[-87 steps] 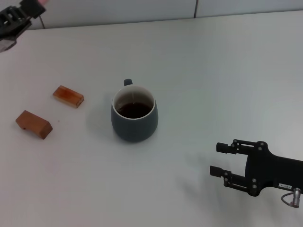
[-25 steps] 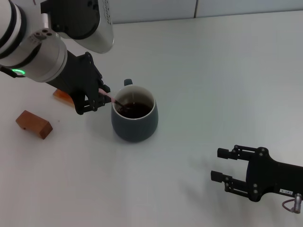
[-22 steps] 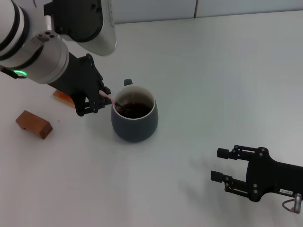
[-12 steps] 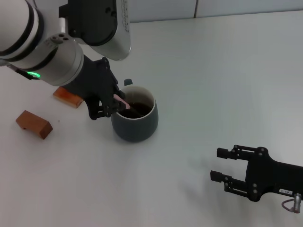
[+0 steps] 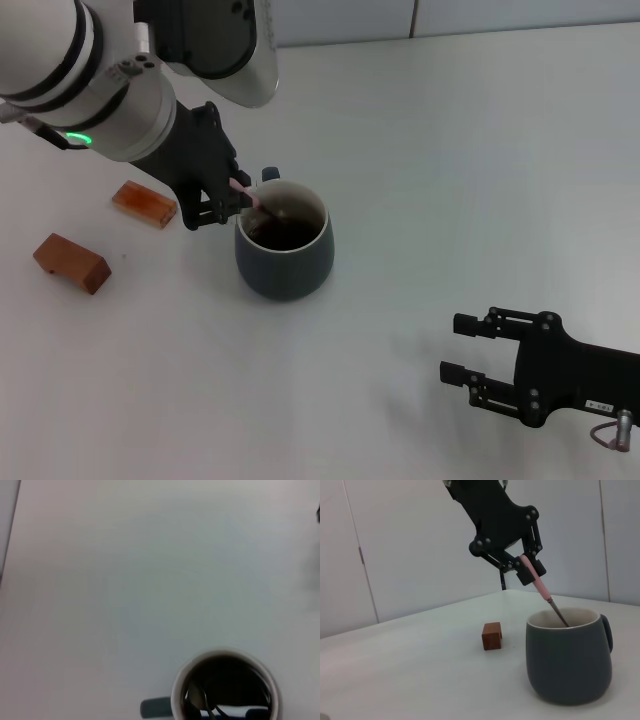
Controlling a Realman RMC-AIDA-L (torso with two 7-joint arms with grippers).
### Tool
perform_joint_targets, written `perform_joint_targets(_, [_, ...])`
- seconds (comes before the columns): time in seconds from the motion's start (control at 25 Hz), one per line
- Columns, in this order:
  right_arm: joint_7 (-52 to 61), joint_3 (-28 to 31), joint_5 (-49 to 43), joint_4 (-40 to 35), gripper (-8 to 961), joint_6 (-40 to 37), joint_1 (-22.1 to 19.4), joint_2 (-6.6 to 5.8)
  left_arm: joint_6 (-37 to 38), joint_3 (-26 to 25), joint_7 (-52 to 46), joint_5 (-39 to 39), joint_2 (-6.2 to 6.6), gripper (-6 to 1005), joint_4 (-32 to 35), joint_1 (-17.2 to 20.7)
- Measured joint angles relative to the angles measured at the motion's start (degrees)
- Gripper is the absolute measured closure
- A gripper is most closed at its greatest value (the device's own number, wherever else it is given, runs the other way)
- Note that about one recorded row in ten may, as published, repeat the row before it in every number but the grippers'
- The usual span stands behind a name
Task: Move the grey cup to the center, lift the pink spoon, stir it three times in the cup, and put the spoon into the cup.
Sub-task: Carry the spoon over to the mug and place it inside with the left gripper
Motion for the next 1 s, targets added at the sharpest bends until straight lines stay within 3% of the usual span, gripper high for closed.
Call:
perform_joint_targets(0.52, [0.1,0.0,0.0,0.0,350,0.0,0.0,-0.04,4.7,-1.2,0.3,-0.8,0.0,830,0.7,-0.3])
perform_joint_targets(1.0, [0.1,0.0,0.0,0.1,350,0.0,-0.3,-0.04,0.6,-0.8,1.0,-3.3,0.0,826,-0.4,-0.3])
